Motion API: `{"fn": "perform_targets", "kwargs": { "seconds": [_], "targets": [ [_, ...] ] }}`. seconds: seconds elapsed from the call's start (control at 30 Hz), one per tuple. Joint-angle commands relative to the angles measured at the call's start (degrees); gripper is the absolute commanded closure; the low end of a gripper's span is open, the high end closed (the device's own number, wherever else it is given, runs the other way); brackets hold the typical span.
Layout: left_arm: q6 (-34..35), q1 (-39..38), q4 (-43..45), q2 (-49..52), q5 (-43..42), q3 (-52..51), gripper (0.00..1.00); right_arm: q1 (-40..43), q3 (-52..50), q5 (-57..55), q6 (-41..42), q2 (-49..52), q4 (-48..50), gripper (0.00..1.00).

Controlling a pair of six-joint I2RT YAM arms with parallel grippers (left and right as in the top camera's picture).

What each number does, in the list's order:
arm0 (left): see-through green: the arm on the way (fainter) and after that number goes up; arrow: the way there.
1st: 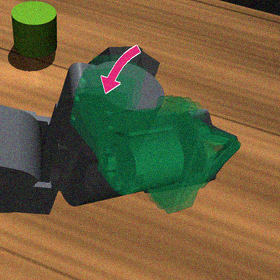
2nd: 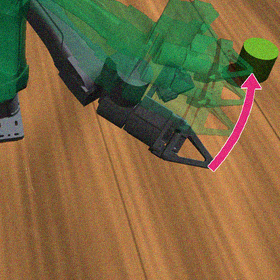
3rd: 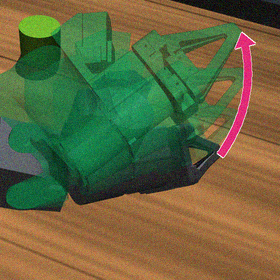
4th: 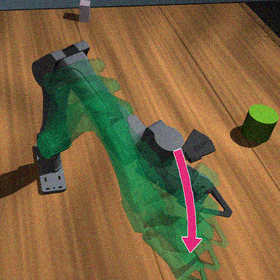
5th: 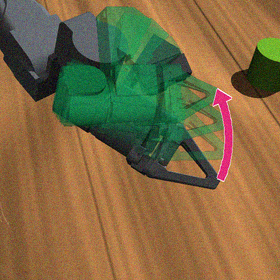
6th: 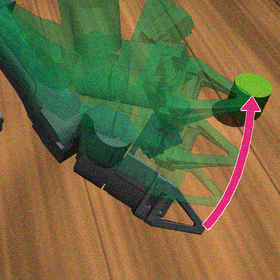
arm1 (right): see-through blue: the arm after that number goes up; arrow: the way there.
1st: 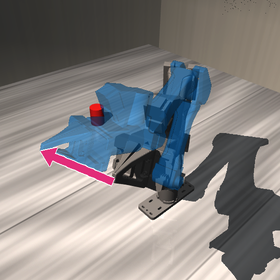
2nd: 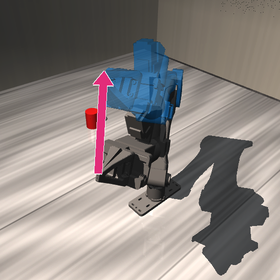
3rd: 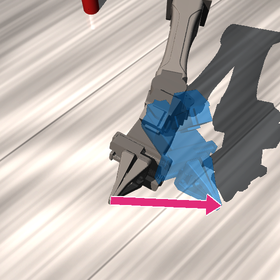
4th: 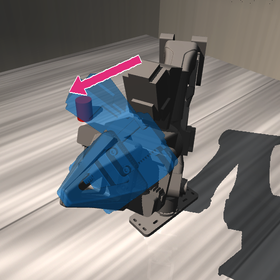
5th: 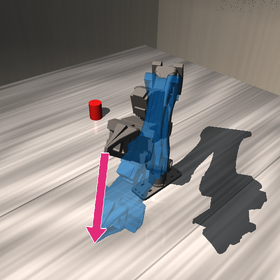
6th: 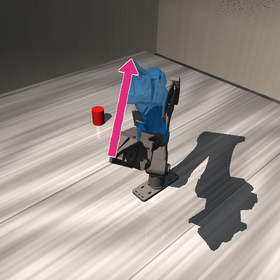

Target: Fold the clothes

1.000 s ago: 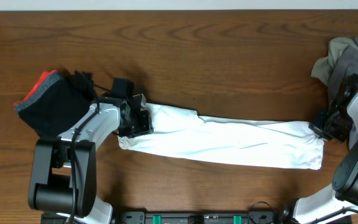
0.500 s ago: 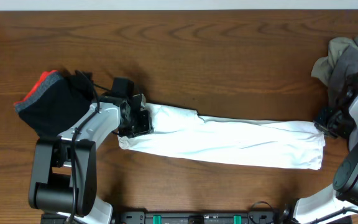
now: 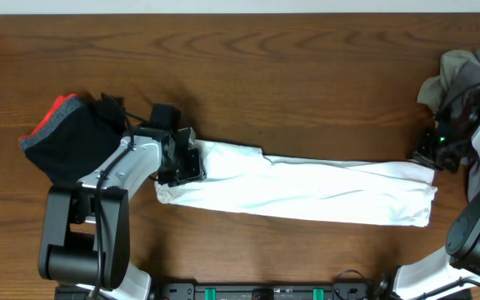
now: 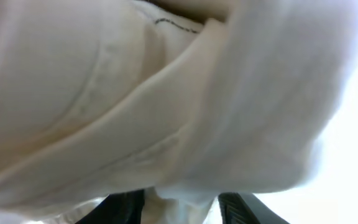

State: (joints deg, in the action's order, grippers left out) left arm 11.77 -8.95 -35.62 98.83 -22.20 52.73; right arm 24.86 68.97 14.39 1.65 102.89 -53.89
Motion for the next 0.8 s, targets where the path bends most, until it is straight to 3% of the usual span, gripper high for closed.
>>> {"fn": "perform_targets", "kwargs": {
  "seconds": [0.0, 0.13, 0.27, 0.47, 0.77],
  "targets": [
    [-0.11, 0.24, -3.1, -0.42, 4.87, -0.63, 0.53, -0.5, -1.81, 1.46, -1.49, -0.24, -0.11, 0.8],
    [-0.09, 0.24, -4.9, -5.73, 4.81, 0.2, 0.47, -0.5, -3.28, 1.46, -1.49, -0.24, -0.15, 0.79],
    [-0.07, 0.24, -4.74, -12.55, 4.7, 0.28, 0.26, -0.5, -4.44, 1.46, -1.46, -0.24, 0.09, 0.79],
    [-0.09, 0.24, -0.72, -18.03, 4.72, 0.28, 0.23, -0.5, -5.38, 1.46, -1.29, -0.24, 0.61, 0.79],
    [-0.09, 0.24, 8.61, -12.09, 4.76, 0.28, 0.22, -0.5, -5.4, 1.49, -1.29, -0.24, 0.52, 0.79]
  ]
}}
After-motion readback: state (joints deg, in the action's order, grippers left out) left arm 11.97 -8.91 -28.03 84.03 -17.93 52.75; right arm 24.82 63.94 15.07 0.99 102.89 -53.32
